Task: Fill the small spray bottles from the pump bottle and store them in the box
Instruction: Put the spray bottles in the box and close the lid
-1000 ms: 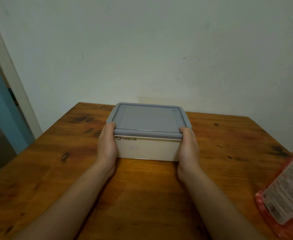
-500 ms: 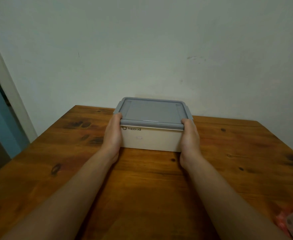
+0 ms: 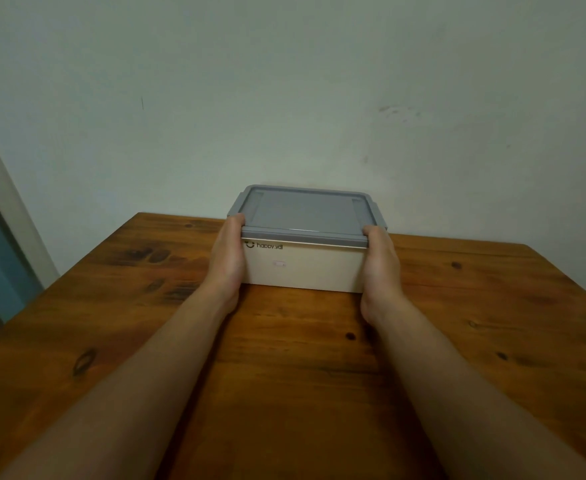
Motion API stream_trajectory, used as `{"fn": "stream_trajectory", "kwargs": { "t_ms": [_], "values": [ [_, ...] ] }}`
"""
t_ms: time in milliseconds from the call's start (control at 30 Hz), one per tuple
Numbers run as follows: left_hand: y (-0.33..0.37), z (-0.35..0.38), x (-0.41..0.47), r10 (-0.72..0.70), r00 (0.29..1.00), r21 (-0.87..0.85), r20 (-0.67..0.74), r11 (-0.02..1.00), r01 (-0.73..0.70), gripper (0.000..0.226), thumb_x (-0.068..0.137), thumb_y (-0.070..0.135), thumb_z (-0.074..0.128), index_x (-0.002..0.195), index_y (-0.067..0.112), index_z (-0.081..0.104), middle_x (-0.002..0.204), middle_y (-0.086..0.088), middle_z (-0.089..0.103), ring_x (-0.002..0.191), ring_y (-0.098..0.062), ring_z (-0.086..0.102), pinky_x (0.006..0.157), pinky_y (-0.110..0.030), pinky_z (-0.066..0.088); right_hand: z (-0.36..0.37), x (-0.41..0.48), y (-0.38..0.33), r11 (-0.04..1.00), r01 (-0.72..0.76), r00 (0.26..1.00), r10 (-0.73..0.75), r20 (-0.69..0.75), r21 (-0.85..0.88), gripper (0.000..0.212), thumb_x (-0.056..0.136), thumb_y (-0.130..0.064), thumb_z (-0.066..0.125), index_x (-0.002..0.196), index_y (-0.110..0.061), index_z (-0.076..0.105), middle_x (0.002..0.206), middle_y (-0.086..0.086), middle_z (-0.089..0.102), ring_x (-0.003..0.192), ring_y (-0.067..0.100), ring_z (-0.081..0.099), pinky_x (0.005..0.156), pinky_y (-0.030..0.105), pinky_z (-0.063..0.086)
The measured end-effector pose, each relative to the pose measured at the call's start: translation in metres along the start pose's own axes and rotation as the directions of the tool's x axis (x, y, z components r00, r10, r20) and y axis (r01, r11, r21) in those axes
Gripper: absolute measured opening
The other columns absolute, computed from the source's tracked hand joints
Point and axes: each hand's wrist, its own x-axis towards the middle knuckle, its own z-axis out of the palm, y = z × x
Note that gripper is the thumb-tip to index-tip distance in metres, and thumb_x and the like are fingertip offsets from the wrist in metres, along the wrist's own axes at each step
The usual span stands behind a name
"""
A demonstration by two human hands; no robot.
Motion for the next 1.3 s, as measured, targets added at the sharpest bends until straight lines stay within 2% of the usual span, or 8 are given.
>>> {"fn": "stream_trajectory", "kwargs": {
  "t_ms": [167, 333, 467, 567, 833, 1000, 1167, 1300],
  "values": [
    [-0.002, 0.005, 0.013, 0.001, 1.0, -0.01, 0.003, 1.0, -0.001, 0.043, 0.093, 0.049, 0.038, 0.111, 0.019, 0.063, 0.099, -0.01, 0.073, 0.091, -0.025, 0.068, 0.075, -0.037, 0.052, 0.003, 0.015, 0.001, 1.0, -0.015, 1.0, 0.015, 0.002, 0.002, 0.027, 0.095, -0.035, 0.047, 0.116, -0.022, 0.057, 0.095, 0.004, 0.064, 0.079, 0.017, 0.061, 0.057, 0.027, 0.046],
    [-0.002, 0.008, 0.021, 0.004, 1.0, -0.017, 0.006, 1.0, -0.004, 0.042, 0.093, 0.049, 0.038, 0.108, 0.02, 0.064, 0.099, -0.01, 0.073, 0.09, -0.025, 0.068, 0.076, -0.037, 0.052, 0.005, 0.027, 0.003, 1.0, -0.02, 1.0, 0.02, -0.006, -0.02, 0.026, 0.093, -0.039, 0.048, 0.112, -0.024, 0.057, 0.1, 0.006, 0.064, 0.086, 0.02, 0.061, 0.065, 0.03, 0.048],
    [-0.003, 0.01, 0.027, 0.009, 1.0, -0.018, 0.008, 1.0, -0.009, 0.042, 0.094, 0.048, 0.037, 0.109, 0.02, 0.064, 0.094, -0.008, 0.073, 0.084, -0.022, 0.068, 0.068, -0.032, 0.052, 0.007, 0.035, 0.007, 0.999, -0.009, 1.0, 0.008, -0.018, -0.033, 0.028, 0.093, -0.038, 0.047, 0.114, -0.023, 0.057, 0.101, 0.007, 0.064, 0.089, 0.021, 0.06, 0.068, 0.032, 0.049],
    [-0.003, 0.01, 0.028, 0.014, 1.0, -0.023, 0.017, 1.0, -0.013, 0.043, 0.093, 0.048, 0.038, 0.11, 0.019, 0.064, 0.094, -0.008, 0.073, 0.084, -0.022, 0.068, 0.069, -0.033, 0.052, 0.008, 0.036, 0.008, 0.999, -0.007, 1.0, 0.007, -0.012, -0.04, 0.028, 0.093, -0.039, 0.047, 0.114, -0.024, 0.057, 0.103, 0.008, 0.064, 0.092, 0.023, 0.061, 0.072, 0.034, 0.049],
    [-0.004, 0.01, 0.028, 0.015, 1.0, -0.02, 0.016, 1.0, -0.014, 0.039, 0.093, 0.05, 0.038, 0.103, 0.023, 0.064, 0.088, -0.006, 0.072, 0.084, -0.022, 0.067, 0.07, -0.034, 0.051, 0.006, 0.036, 0.008, 0.996, -0.006, 1.0, 0.006, -0.003, -0.093, 0.027, 0.089, -0.045, 0.047, 0.108, -0.029, 0.058, 0.111, 0.01, 0.066, 0.104, 0.028, 0.062, 0.095, 0.049, 0.051],
    [-0.004, 0.009, 0.028, 0.019, 1.0, 0.0, 0.012, 1.0, -0.019, 0.046, 0.091, 0.054, 0.036, 0.109, 0.023, 0.065, 0.099, -0.009, 0.073, 0.093, -0.026, 0.068, 0.075, -0.038, 0.052, 0.005, 0.034, 0.006, 0.993, -0.009, 1.0, 0.009, 0.001, -0.122, 0.024, 0.091, -0.049, 0.045, 0.101, -0.032, 0.058, 0.112, 0.007, 0.065, 0.105, 0.025, 0.06, 0.097, 0.049, 0.049],
    [-0.002, 0.01, 0.024, 0.021, 1.0, -0.015, 0.018, 1.0, -0.021, 0.044, 0.094, 0.053, 0.035, 0.109, 0.024, 0.064, 0.097, -0.006, 0.073, 0.088, -0.021, 0.068, 0.066, -0.031, 0.051, 0.003, 0.029, 0.002, 0.991, -0.027, 1.0, 0.027, 0.004, -0.13, 0.043, 0.092, -0.056, 0.045, 0.122, -0.027, 0.058, 0.114, 0.002, 0.066, 0.103, 0.02, 0.061, 0.084, 0.037, 0.051],
    [0.001, 0.01, 0.016, -0.009, 1.0, -0.02, 0.008, 1.0, 0.009, 0.046, 0.094, 0.059, 0.035, 0.105, 0.025, 0.064, 0.093, -0.004, 0.073, 0.087, -0.019, 0.067, 0.066, -0.031, 0.049, 0.002, 0.024, 0.0, 0.987, -0.071, 0.997, 0.073, 0.006, -0.147, 0.074, 0.082, -0.078, 0.043, 0.135, -0.027, 0.053, 0.127, 0.001, 0.062, 0.116, 0.023, 0.057, 0.103, 0.047, 0.045]
  ]
}}
